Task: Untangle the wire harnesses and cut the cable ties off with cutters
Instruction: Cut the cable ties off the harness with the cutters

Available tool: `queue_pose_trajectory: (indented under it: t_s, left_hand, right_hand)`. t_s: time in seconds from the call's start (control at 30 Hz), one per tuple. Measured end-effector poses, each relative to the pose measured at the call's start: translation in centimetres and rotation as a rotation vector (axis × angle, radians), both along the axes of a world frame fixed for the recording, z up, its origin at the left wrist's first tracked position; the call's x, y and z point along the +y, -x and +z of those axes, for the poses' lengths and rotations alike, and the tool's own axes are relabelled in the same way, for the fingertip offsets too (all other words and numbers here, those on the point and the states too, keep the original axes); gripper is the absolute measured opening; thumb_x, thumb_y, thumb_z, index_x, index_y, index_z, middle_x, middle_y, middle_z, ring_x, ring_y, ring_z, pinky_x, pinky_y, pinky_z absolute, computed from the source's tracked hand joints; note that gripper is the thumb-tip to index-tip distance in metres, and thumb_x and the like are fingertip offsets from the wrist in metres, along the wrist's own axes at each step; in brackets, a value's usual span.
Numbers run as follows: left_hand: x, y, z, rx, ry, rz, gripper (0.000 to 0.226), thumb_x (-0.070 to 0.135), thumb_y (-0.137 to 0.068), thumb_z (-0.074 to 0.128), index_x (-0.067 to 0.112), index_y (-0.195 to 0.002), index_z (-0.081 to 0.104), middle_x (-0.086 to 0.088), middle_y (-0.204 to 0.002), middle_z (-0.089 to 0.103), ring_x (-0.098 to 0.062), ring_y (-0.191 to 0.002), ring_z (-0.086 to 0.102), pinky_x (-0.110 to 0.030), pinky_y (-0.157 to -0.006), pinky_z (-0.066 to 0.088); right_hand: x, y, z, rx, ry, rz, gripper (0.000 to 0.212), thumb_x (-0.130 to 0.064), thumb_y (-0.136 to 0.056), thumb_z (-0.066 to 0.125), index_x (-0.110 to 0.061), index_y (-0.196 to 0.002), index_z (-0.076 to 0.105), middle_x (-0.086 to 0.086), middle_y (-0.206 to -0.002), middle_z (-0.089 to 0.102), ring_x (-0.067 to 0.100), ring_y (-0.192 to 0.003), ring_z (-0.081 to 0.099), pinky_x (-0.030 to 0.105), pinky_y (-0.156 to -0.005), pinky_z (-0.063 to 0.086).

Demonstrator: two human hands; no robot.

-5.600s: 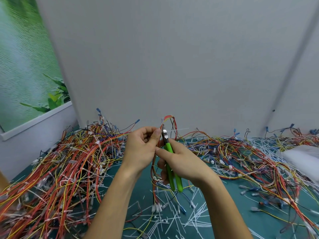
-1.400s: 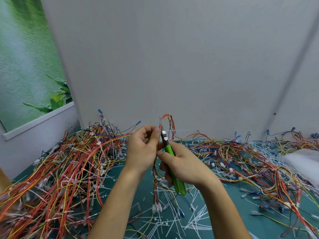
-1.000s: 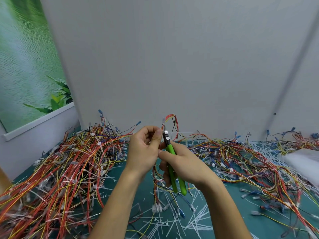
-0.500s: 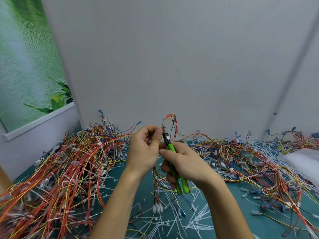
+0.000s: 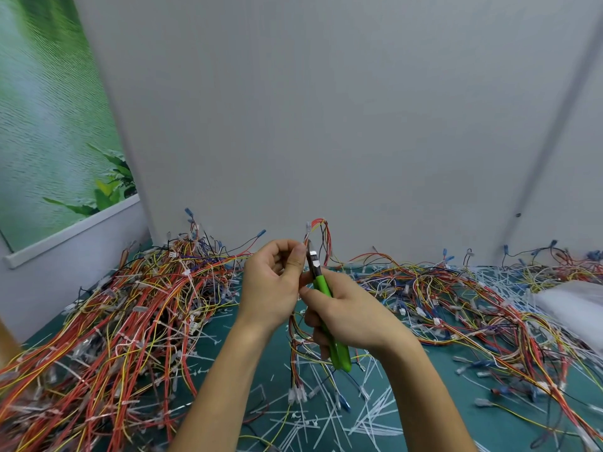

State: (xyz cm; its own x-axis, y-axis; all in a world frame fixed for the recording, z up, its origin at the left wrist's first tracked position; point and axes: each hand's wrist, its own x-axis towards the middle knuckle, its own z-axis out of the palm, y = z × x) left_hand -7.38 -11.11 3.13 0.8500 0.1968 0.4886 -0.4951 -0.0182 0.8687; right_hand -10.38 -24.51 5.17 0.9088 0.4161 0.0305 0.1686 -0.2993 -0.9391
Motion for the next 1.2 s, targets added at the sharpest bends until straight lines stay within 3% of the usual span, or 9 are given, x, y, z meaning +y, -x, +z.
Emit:
queue_pose_trajectory:
  t_s: [0.13,0.37,0.53,0.67,0.77,0.87,1.03,1.2]
  left_hand:
    - [0.3,-0.2,0.1,0.021,0.036,-0.002,0.007,0.016,-0.097,0.064,0.013,-0.093,0.069,0.006,-0.078,0.07,0.002,-0.069,0.065,-0.012,-0.061,0.051]
    - [0.5,-0.1,0.3,0.053,0.033,-0.042,0.01,0.012,-0.099,0.061,0.009,-0.093,0.067,0.008,-0.074,0.07,0.001,-0.067,0.065,-0.013,-0.061,0.051]
    - [0.8,0.2,0.9,0.014,0.037,-0.004,0.009,0.018,-0.099,0.06,0.015,-0.094,0.067,0.005,-0.078,0.065,-0.001,-0.068,0.058,-0.015,-0.065,0.048]
    - [1.8,0.3,1.3,0.102,0.164,-0.062,0.01,0.019,-0.099,0.059,0.015,-0.098,0.067,0.001,-0.082,0.065,-0.008,-0.069,0.053,-0.021,-0.063,0.048]
    - [2.2,0.3,1.6,0.156,0.304,-0.167,0.015,0.025,-0.092,0.061,0.012,-0.098,0.066,0.007,-0.078,0.069,-0.008,-0.067,0.051,-0.032,-0.071,0.045]
    - [2.7,0.2,1.7,0.156,0.323,-0.221,0.025,0.03,-0.084,0.063,0.01,-0.099,0.066,0.006,-0.079,0.069,-0.006,-0.06,0.046,-0.03,-0.067,0.039]
    - [2.9,0.3,1.6,0.138,0.314,-0.254,0.019,0.027,-0.087,0.062,0.011,-0.096,0.064,0.004,-0.083,0.068,-0.005,-0.058,0.043,-0.029,-0.065,0.036]
    - [3.1,0.4,1.7,0.128,0.337,-0.309,0.02,0.028,-0.087,0.062,0.012,-0.098,0.064,0.005,-0.084,0.069,-0.006,-0.064,0.05,-0.026,-0.067,0.041]
  right_hand:
    - [0.5,0.1,-0.1,-0.013,-0.057,-0.05,0.018,-0.016,-0.104,0.046,0.002,-0.104,0.044,0.009,-0.063,0.044,0.021,-0.044,0.044,0.032,-0.045,0.048]
    - [1.1,0.3,-0.2,0.108,-0.212,0.023,0.008,-0.008,-0.104,0.041,-0.002,-0.101,0.046,0.008,-0.057,0.051,0.023,-0.043,0.05,0.033,-0.045,0.051]
    - [-0.5,-1.2,-0.2,0.286,-0.478,-0.137,0.018,-0.012,-0.107,0.043,-0.005,-0.118,0.055,0.008,-0.055,0.049,0.023,-0.044,0.05,0.032,-0.045,0.049]
    - [-2.7,-1.8,0.1,0.311,-0.584,-0.136,0.021,-0.015,-0.106,0.045,-0.004,-0.121,0.055,0.008,-0.058,0.046,0.024,-0.046,0.049,0.034,-0.046,0.049]
    - [-3.1,-2.0,0.0,0.236,-0.569,-0.159,0.02,-0.017,-0.105,0.048,-0.006,-0.119,0.057,0.005,-0.059,0.049,0.025,-0.047,0.05,0.036,-0.048,0.049]
    - [-2.9,-2.0,-0.1,0.169,-0.53,-0.18,0.016,-0.017,-0.103,0.055,-0.008,-0.115,0.06,0.004,-0.062,0.054,0.026,-0.049,0.053,0.038,-0.051,0.053]
    - [-2.2,-1.9,-0.4,0.115,-0.485,-0.185,0.01,-0.019,-0.1,0.063,-0.011,-0.107,0.063,0.005,-0.073,0.065,0.027,-0.057,0.061,0.043,-0.059,0.059]
    - [-1.9,-1.6,-0.4,0.054,-0.415,-0.159,0.028,-0.036,-0.093,0.073,-0.015,-0.109,0.066,0.008,-0.094,0.078,0.026,-0.067,0.068,0.042,-0.067,0.061]
